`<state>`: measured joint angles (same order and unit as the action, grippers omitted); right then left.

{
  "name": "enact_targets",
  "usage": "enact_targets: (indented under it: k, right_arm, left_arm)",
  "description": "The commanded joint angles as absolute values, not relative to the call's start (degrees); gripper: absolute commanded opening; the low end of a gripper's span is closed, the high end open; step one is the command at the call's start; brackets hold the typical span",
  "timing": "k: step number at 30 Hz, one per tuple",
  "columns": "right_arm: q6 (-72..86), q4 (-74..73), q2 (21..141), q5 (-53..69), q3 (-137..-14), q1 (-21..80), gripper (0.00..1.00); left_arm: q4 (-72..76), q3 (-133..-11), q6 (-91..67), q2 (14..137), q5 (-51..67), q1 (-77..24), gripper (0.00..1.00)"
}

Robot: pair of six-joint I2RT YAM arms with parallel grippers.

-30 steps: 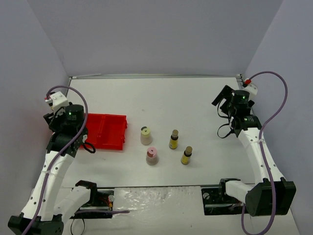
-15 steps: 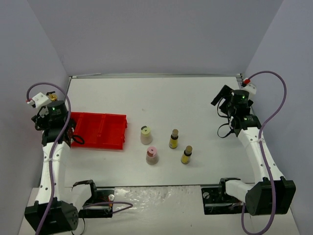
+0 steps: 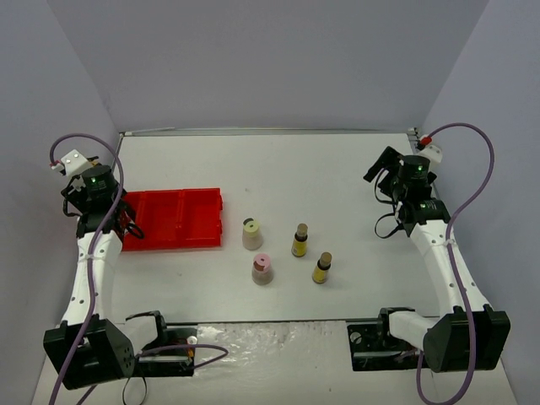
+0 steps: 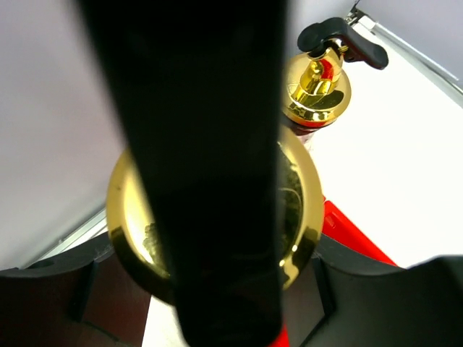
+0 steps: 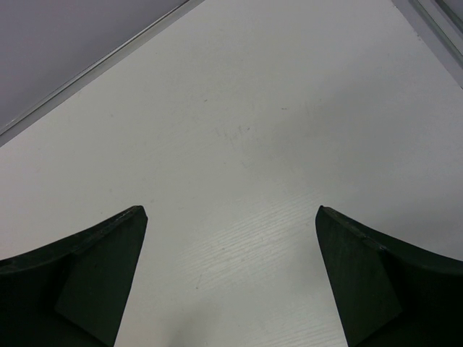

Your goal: Organize the condiment bottles

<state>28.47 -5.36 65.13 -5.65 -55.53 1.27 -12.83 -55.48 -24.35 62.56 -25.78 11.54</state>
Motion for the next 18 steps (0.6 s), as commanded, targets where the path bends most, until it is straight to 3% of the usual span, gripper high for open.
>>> enact_targets:
  k: [1,18]
  right_arm:
    - [28.35,-1.76,63.66,-6.09,-54.85,1.85,1.00]
    - [29.02,-0.53,64.23,-5.80,-52.31,1.85,1.00]
  left_arm:
    - [-1.02,-57.04,-25.10,62.47,-24.23,13.27,0.00]
    - [3.69,-51.77,-22.99,63.58,-25.35,13.97,0.00]
